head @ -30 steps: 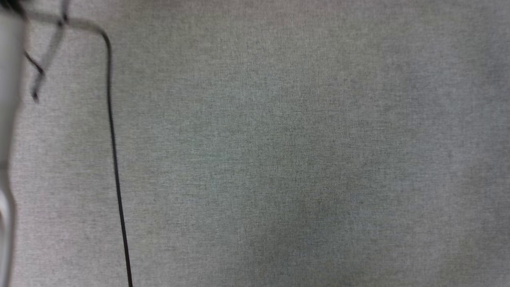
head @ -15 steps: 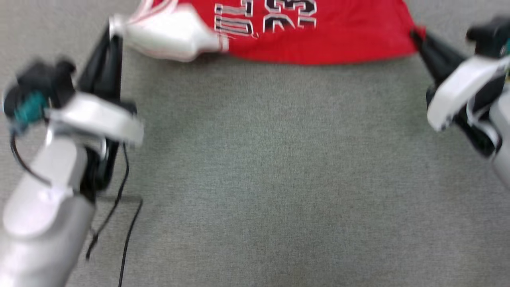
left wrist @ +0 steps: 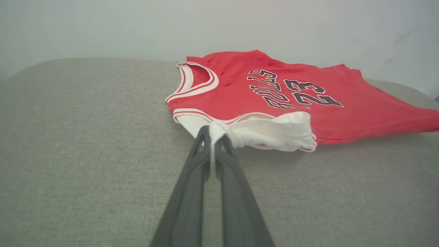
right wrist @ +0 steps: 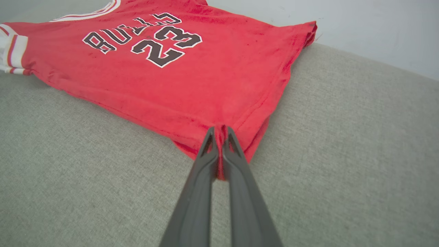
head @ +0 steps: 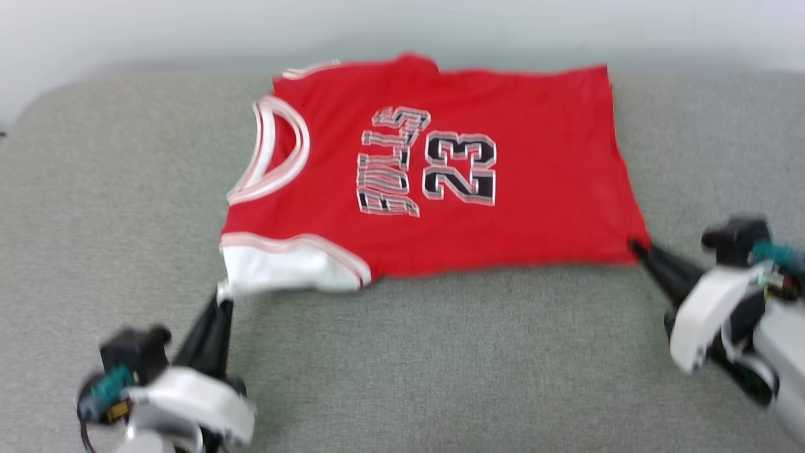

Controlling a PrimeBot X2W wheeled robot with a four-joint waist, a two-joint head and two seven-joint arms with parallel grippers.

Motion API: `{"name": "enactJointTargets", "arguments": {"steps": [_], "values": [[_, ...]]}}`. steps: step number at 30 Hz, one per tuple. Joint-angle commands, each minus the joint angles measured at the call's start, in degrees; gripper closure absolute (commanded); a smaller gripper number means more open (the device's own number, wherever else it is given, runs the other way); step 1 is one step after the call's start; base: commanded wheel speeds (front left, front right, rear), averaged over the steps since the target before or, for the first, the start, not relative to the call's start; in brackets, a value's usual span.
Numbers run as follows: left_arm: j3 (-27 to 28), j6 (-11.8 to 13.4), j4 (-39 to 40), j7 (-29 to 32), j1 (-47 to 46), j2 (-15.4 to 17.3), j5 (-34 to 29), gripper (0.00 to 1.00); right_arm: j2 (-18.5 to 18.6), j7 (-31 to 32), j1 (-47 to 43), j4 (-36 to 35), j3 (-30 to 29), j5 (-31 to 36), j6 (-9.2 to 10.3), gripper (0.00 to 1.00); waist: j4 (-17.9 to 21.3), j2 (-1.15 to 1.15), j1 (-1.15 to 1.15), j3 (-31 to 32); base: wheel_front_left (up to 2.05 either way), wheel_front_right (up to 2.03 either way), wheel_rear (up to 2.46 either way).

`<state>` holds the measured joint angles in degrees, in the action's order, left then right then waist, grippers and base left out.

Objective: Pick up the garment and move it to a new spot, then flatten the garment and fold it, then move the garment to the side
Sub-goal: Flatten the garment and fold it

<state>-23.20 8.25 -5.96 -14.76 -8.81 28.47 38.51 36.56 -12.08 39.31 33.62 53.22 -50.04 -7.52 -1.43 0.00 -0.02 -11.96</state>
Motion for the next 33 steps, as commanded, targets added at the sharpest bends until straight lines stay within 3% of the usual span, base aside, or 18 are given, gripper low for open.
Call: {"name": "enactJointTargets", "arguments": {"steps": [1,8,19,24,33], "values": [[-0.27,0.5,0.63,0.09,3.14,-0.3,0.99,1.0,0.9,-0.67,-3.38,-0.81,0.13,-0.17,0.07,1.0,-0.73,0.0,0.02,2.72,0.0,0.0,0.0],[-0.37,0.43,1.52,0.42,11.57,-0.04,4.12,1.0,2.03,-1.61,-12.26,-2.3,-1.39,-0.2,0.07,1.0,-0.88,0.0,0.02,6.36,0.0,0.0,0.0],[-3.33,-3.44,4.29,6.03,23.31,2.66,10.16,1.0,3.69,-1.13,-28.05,-6.74,-7.64,1.09,0.07,1.0,-0.69,0.0,0.02,10.78,0.0,0.0,0.0],[-3.45,-2.93,5.88,8.17,27.68,4.51,12.03,1.0,4.1,0.5,-35.03,-9.34,-11.77,1.75,0.07,1.0,-1.08,0.0,0.02,12.19,0.0,0.0,0.0],[-4.05,-3.12,7.96,7.9,27.39,4.98,11.11,1.0,3.17,6.16,-41.81,-16.19,-19.3,5.21,0.07,1.0,-1.24,0.0,0.02,12.23,0.0,0.0,0.0]]}}
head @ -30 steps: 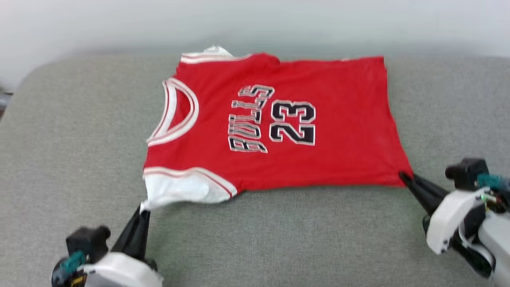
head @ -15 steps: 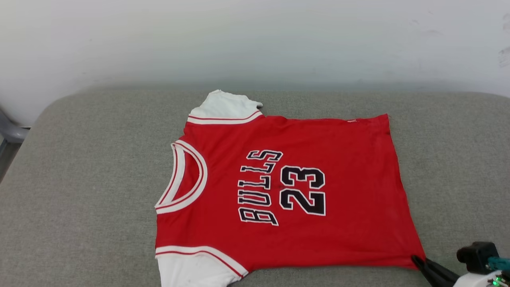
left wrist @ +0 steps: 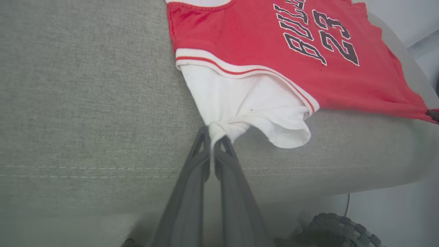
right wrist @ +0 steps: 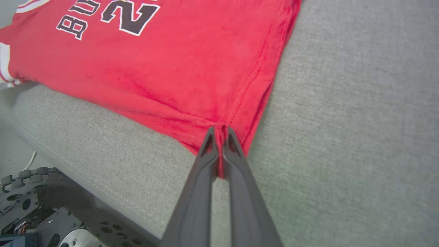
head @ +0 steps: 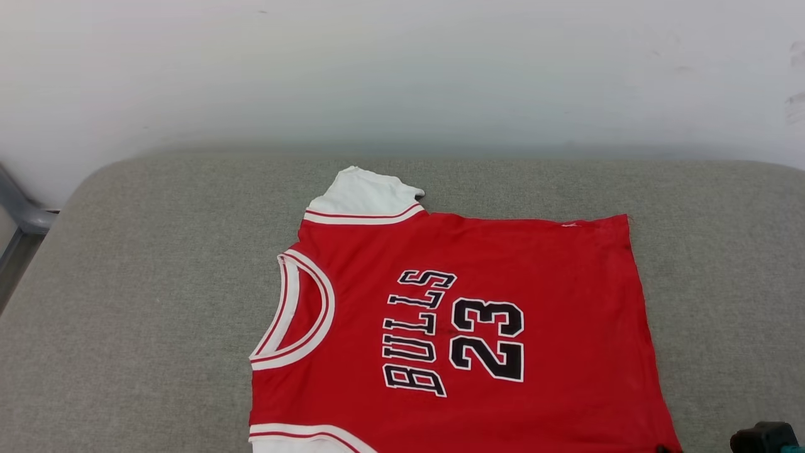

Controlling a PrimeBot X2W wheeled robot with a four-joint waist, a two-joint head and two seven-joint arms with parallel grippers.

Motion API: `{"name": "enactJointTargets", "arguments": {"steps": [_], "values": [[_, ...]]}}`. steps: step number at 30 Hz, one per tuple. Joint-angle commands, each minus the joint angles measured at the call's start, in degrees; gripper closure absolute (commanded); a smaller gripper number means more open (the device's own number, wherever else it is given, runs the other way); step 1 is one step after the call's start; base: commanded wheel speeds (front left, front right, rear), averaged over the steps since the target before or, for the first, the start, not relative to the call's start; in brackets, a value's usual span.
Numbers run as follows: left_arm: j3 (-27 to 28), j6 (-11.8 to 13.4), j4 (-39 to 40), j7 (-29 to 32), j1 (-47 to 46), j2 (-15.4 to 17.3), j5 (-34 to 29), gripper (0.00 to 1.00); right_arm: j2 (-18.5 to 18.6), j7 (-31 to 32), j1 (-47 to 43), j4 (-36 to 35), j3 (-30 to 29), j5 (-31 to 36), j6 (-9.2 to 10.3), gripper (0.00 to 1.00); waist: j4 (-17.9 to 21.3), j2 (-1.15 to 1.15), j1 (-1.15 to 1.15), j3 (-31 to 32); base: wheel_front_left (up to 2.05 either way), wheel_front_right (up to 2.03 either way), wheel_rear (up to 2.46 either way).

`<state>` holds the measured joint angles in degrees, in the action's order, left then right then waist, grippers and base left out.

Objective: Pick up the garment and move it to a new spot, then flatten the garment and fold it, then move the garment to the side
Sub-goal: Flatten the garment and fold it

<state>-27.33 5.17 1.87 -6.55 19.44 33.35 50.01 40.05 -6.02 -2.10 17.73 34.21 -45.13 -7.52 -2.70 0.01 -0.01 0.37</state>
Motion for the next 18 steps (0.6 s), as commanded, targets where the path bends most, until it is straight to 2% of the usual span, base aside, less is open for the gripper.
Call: {"name": "enactJointTargets", "arguments": {"steps": [1,10,18], "values": [[-0.01,-0.14,0.04,-0.5,-1.75,0.32,-1.07,1.0,-0.59,0.61,-0.55,-1.11,-1.17,0.7,0.07,1.0,0.04,-0.01,0.01,-0.25,0.0,0.0,0.0],[0.74,-1.7,-1.93,-1.41,-12.05,1.53,-5.56,1.0,-3.25,4.63,-0.82,-6.66,-8.97,3.9,0.06,1.0,0.64,-0.01,0.01,-1.54,0.0,0.0,0.0],[0.69,-4.84,-5.62,0.06,-23.41,2.1,-7.8,1.0,-4.96,8.04,2.71,-10.31,-12.39,4.72,0.06,1.0,1.83,-0.01,0.01,-5.24,0.0,0.0,0.0]]}}
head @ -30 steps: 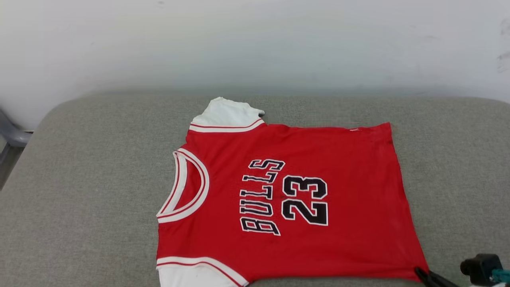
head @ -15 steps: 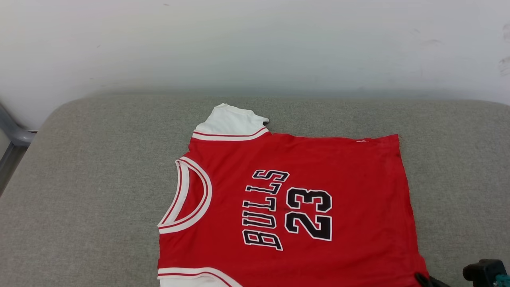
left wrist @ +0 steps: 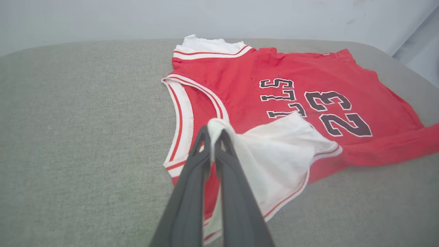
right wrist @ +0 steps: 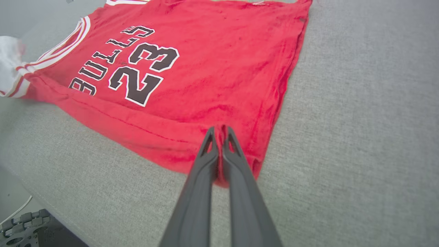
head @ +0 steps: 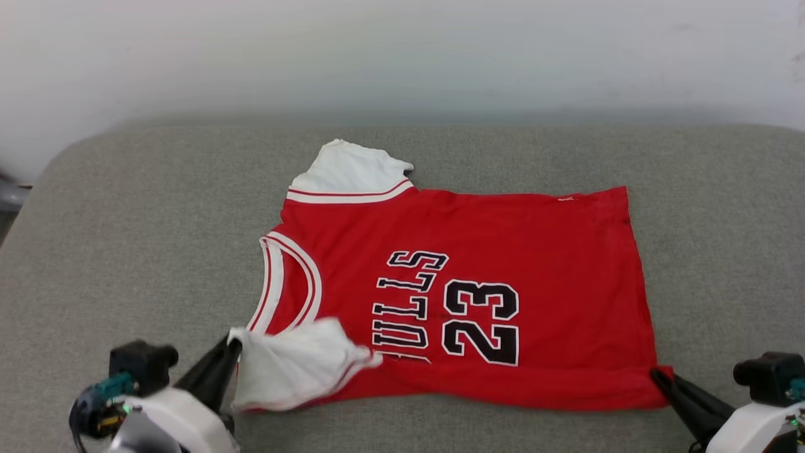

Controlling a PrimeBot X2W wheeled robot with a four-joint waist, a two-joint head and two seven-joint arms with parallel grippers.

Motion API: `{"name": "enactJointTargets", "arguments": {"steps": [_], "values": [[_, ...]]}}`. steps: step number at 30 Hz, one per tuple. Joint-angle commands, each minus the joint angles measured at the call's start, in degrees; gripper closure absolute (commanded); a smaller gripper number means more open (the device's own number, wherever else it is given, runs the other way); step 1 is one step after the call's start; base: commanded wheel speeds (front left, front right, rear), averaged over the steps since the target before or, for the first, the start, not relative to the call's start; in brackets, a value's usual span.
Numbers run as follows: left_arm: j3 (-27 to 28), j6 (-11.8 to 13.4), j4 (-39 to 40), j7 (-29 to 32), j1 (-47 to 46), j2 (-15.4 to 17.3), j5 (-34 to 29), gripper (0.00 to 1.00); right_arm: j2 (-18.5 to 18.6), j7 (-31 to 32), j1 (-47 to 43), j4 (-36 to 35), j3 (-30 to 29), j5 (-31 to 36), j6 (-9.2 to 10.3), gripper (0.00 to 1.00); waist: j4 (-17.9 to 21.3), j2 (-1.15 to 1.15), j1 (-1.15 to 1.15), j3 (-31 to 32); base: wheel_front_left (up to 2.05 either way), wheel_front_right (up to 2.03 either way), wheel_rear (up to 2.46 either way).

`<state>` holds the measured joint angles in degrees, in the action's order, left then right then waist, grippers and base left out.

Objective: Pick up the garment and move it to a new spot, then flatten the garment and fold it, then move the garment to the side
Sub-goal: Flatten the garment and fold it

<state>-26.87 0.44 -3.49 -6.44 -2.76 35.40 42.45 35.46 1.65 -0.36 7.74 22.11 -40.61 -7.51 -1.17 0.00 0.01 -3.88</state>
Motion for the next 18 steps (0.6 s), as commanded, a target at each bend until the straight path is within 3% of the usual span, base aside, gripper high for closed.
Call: {"name": "enactJointTargets", "arguments": {"steps": [1,9,18], "values": [[0.22,-0.64,-1.07,0.17,-2.87,-0.22,-0.26,1.0,-0.4,0.6,1.42,-0.58,-0.67,0.17,0.05,1.0,0.3,0.0,-0.01,-1.52,0.0,0.0,0.0],[-0.67,-3.97,-8.43,0.75,-14.32,-1.48,-2.09,1.0,-0.33,3.41,8.14,-0.55,-1.48,-1.02,0.05,1.0,1.34,0.0,-0.01,-6.34,0.0,0.0,0.0],[-3.13,-6.46,-19.54,0.68,-23.88,-2.92,-3.88,1.0,-0.87,5.54,16.99,4.59,1.47,-1.1,0.05,1.0,2.19,0.0,-0.01,-11.36,0.0,0.0,0.0]]}}
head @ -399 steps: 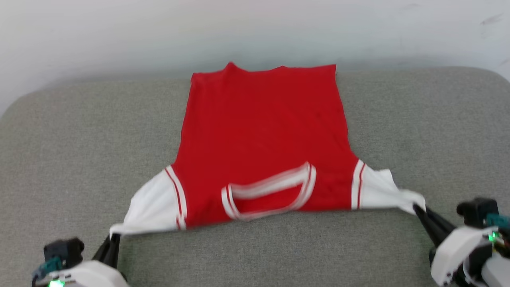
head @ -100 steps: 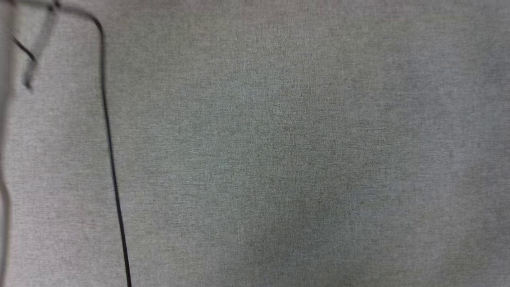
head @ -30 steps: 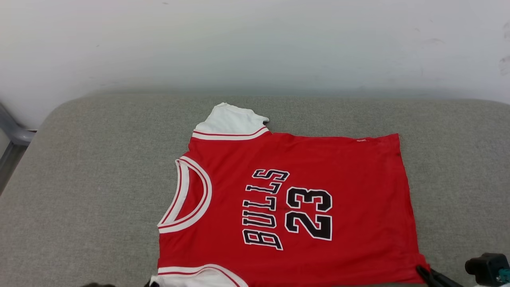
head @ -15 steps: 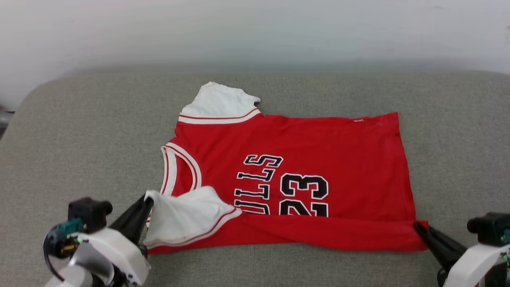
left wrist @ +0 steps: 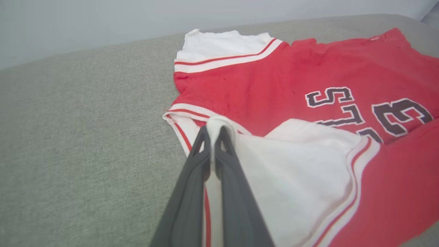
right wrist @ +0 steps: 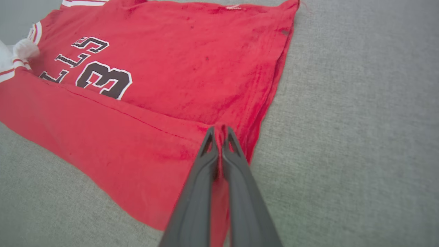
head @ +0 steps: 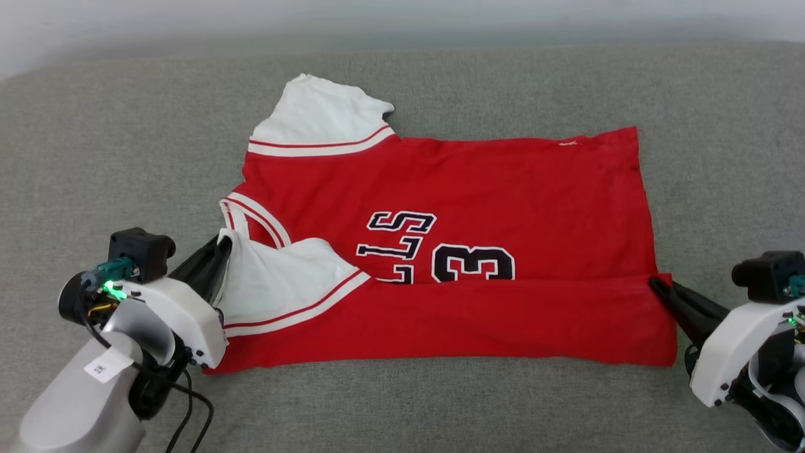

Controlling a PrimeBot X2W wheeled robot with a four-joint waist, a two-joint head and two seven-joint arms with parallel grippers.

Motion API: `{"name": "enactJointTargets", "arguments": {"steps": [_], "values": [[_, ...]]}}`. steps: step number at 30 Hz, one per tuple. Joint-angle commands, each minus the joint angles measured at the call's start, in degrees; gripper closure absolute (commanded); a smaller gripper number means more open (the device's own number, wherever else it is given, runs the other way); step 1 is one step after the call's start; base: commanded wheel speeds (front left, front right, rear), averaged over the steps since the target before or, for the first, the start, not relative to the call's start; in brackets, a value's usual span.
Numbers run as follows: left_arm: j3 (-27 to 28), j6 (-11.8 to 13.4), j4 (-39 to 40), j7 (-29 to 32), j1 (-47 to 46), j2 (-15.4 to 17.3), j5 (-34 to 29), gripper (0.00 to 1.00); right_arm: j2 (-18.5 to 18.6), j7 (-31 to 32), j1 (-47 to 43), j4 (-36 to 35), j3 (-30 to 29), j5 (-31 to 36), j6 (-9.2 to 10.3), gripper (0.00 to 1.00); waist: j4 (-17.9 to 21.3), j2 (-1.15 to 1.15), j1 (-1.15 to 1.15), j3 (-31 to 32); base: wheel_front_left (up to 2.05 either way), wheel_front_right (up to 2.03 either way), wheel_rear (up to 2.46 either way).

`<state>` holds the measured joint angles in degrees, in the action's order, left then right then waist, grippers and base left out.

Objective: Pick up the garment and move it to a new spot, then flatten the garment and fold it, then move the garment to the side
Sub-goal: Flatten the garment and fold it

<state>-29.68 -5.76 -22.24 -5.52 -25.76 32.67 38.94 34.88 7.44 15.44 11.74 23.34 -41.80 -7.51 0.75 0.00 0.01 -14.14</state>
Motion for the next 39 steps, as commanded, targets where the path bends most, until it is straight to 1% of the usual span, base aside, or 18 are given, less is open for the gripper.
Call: {"name": "enactJointTargets", "arguments": {"steps": [1,4,9,13,17,18,19,20,25,30,34,39], "values": [[-0.71,-0.44,-2.06,-0.42,-1.64,-0.41,-0.45,1.0,-0.45,-0.45,2.0,1.47,0.49,0.17,0.05,1.0,0.29,0.0,-0.01,-1.52,0.0,0.0,0.0],[-1.61,-0.77,-5.66,-0.9,-3.23,-1.01,-0.58,1.0,-0.96,-0.15,3.83,4.34,1.83,0.28,0.05,1.0,0.38,0.0,-0.01,-2.56,0.0,0.0,0.0],[-3.75,-1.36,-11.0,-1.67,-4.61,-2.2,-0.38,1.0,-1.46,-1.43,5.69,8.05,3.72,0.3,0.05,1.0,0.55,0.0,-0.01,-3.56,0.0,0.0,0.0],[-5.2,-1.55,-14.33,-2.9,-5.39,-3.36,0.18,1.0,-1.73,-2.28,6.34,9.82,5.15,-0.24,0.06,1.0,0.62,0.0,-0.01,-3.76,0.0,0.0,0.0],[-5.8,-1.59,-16.52,-4.09,-6.12,-3.96,0.82,1.0,-2.13,-3.01,6.85,10.17,5.85,-1.01,0.05,1.0,0.59,0.0,-0.01,-3.27,0.0,0.0,0.0],[-6.02,-1.62,-17.14,-4.31,-6.25,-4.1,1.16,0.55,-2.11,-3.16,6.78,10.22,5.95,-1.1,0.05,0.81,0.52,0.0,-0.01,-2.95,0.0,0.0,0.0],[-6.21,-1.63,-17.66,-4.74,-6.47,-4.04,1.14,0.0,-2.15,-3.25,6.65,10.03,6.16,-1.43,0.05,0.45,0.43,0.0,-0.01,-2.59,0.0,0.0,0.0],[-6.34,-1.65,-18.03,-5.04,-6.74,-3.94,1.18,0.0,-2.12,-3.73,6.6,9.66,6.12,-1.55,0.05,0.0,0.35,0.0,-0.01,-2.23,0.0,0.0,0.0],[-7.63,-1.64,-17.98,-5.65,-7.82,-3.19,2.0,0.0,-1.56,-5.87,4.65,7.97,5.45,-1.7,0.05,0.0,-0.69,0.0,-0.01,0.41,0.0,0.0,0.0],[-9.26,-1.66,-15.76,-2.69,-8.96,-1.06,2.73,0.0,-0.94,-6.53,1.94,5.42,4.28,-0.84,0.05,0.0,-1.75,0.0,-0.01,3.09,0.0,0.0,0.0],[-10.35,-1.66,-12.59,2.67,-9.97,1.25,4.25,0.0,-0.98,-6.05,-0.13,3.72,2.65,0.21,0.05,0.0,-2.48,0.0,-0.01,4.41,0.0,0.0,0.0],[-12.47,-1.67,-7.78,13.8,-11.8,3.78,8.13,0.0,-1.59,-4.82,-1.8,1.72,0.73,1.59,0.05,0.0,-3.01,0.0,-0.01,5.17,0.0,0.0,0.0]]}}
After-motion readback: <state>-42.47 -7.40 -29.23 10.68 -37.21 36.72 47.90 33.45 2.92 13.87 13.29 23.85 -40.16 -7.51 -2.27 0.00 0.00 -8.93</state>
